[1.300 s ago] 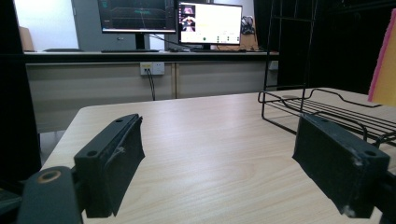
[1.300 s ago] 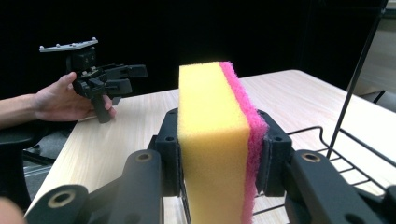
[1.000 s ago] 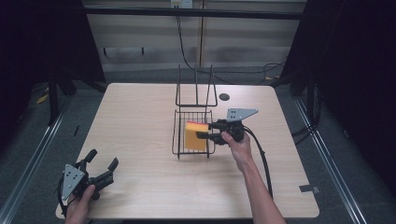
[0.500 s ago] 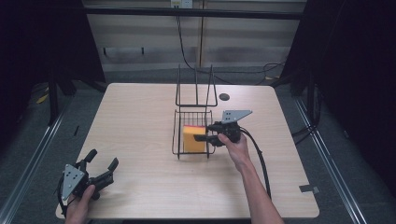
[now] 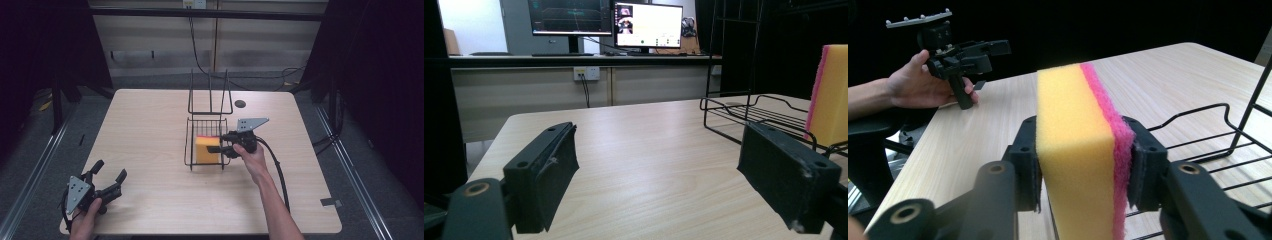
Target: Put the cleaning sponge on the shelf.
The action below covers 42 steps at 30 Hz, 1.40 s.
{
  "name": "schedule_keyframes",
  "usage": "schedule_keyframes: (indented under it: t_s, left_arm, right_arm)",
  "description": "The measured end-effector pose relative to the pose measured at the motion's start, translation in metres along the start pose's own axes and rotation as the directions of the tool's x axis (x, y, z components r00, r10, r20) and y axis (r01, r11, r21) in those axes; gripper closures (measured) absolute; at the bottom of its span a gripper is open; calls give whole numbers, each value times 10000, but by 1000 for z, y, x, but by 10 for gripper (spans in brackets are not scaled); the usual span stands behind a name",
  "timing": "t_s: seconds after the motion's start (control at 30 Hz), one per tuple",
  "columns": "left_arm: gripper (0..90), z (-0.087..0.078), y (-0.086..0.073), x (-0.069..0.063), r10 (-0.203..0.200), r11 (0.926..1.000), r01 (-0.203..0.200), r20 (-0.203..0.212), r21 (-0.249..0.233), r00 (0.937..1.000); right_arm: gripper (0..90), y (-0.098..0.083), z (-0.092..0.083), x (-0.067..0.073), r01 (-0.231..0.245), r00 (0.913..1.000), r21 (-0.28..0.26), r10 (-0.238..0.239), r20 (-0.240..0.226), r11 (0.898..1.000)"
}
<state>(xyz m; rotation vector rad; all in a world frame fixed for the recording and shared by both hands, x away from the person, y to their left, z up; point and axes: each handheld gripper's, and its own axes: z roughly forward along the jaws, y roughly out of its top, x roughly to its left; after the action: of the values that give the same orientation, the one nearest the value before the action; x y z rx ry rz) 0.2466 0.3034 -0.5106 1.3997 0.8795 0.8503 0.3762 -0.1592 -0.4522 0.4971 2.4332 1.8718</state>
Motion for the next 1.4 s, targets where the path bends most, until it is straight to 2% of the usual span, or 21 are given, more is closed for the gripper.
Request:
schedule_keyframes:
  t_s: [0.1,0.47,0.7,0.8,1.17,1.4]
  left_arm:
    - [156,0,0,0,-1,10000,1,1,-1,10000]
    - [156,0,0,0,-1,10000,1,-1,-1,10000]
    - [156,0,0,0,-24,10000,24,-4,-18,10000]
    - [156,0,0,0,-19,10000,19,-3,-12,10000]
    - [156,0,0,0,2,10000,-2,-10,6,10000]
    - [156,0,0,0,17,10000,-17,-7,16,10000]
  right_arm:
    - [466,0,0,1,-52,9998,-4,52,187,10000]
    - [299,4,-1,6,-62,9974,-160,74,722,9999]
    - [170,9,-5,11,-143,9914,-261,176,1298,9996]
    - [136,11,-10,13,-219,9880,-498,292,1518,9985]
    - [138,18,-28,22,-189,9787,-730,334,2027,9972]
    - [143,17,-39,27,-211,9691,-794,399,2434,9966]
